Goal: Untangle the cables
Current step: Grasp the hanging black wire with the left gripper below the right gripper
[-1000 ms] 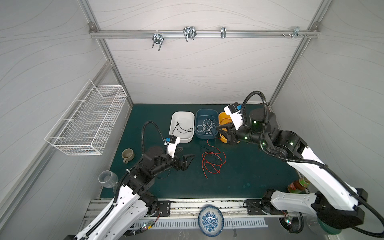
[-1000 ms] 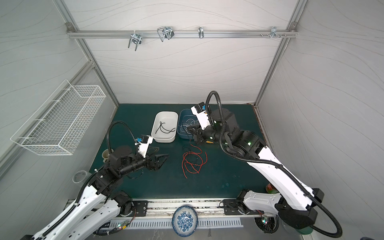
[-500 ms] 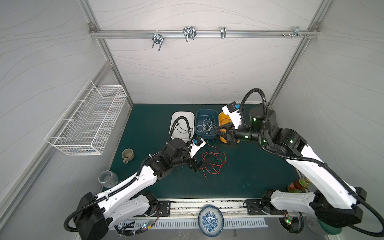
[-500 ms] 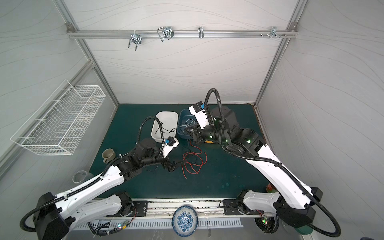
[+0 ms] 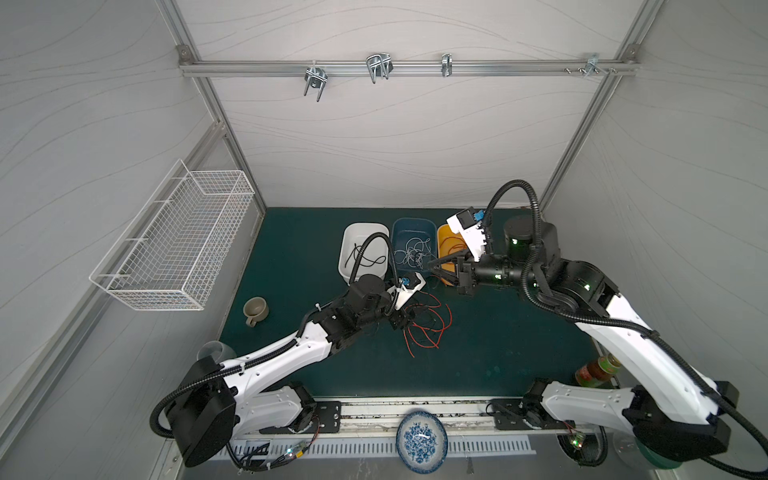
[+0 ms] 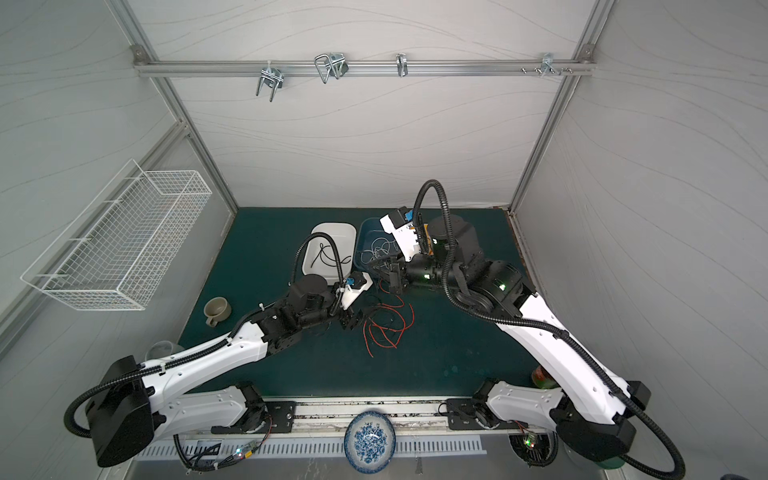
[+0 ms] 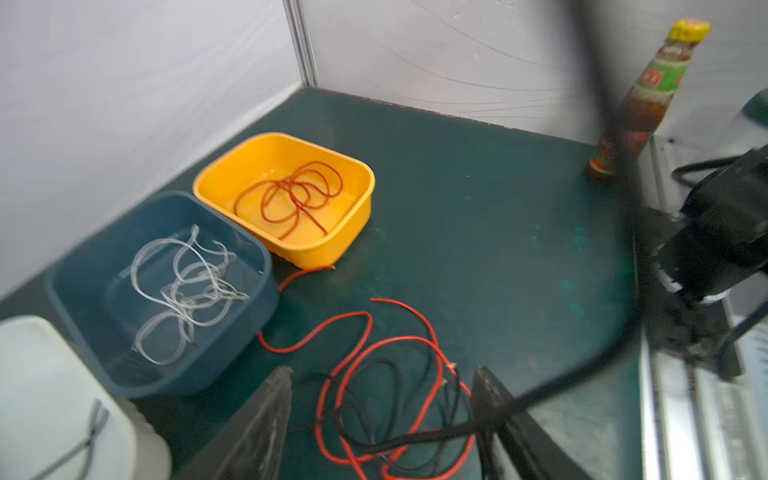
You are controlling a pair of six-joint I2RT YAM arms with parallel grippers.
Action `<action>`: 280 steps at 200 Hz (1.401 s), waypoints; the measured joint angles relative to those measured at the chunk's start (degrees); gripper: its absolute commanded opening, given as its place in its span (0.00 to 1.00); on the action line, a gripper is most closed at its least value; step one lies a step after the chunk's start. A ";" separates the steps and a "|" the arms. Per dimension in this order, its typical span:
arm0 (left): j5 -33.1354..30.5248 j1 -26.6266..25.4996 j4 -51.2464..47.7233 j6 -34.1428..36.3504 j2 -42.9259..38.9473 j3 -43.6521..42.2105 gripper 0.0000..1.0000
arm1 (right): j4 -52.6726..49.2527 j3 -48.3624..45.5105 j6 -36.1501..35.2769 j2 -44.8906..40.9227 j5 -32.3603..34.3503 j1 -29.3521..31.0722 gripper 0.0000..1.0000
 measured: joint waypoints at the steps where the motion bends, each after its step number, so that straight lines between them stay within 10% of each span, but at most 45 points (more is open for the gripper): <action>1: 0.00 0.00 0.09 0.13 0.00 0.00 0.58 | 0.04 -0.04 0.07 -0.04 -0.09 -0.04 0.00; 173: -0.33 -0.04 2.25 -0.11 0.02 -0.94 0.00 | 5.57 -9.88 6.82 -8.17 -4.00 -4.48 0.00; 228: -1.09 -0.04 -0.79 0.02 -3.56 -0.94 0.00 | 6.10 -18.34 9.49 -13.77 -2.67 -9.57 0.00; 280: -5.68 -0.04 -13.73 -3.34 -6.27 8.15 0.00 | 6.78 -31.30 13.16 -18.71 -0.26 -13.11 0.47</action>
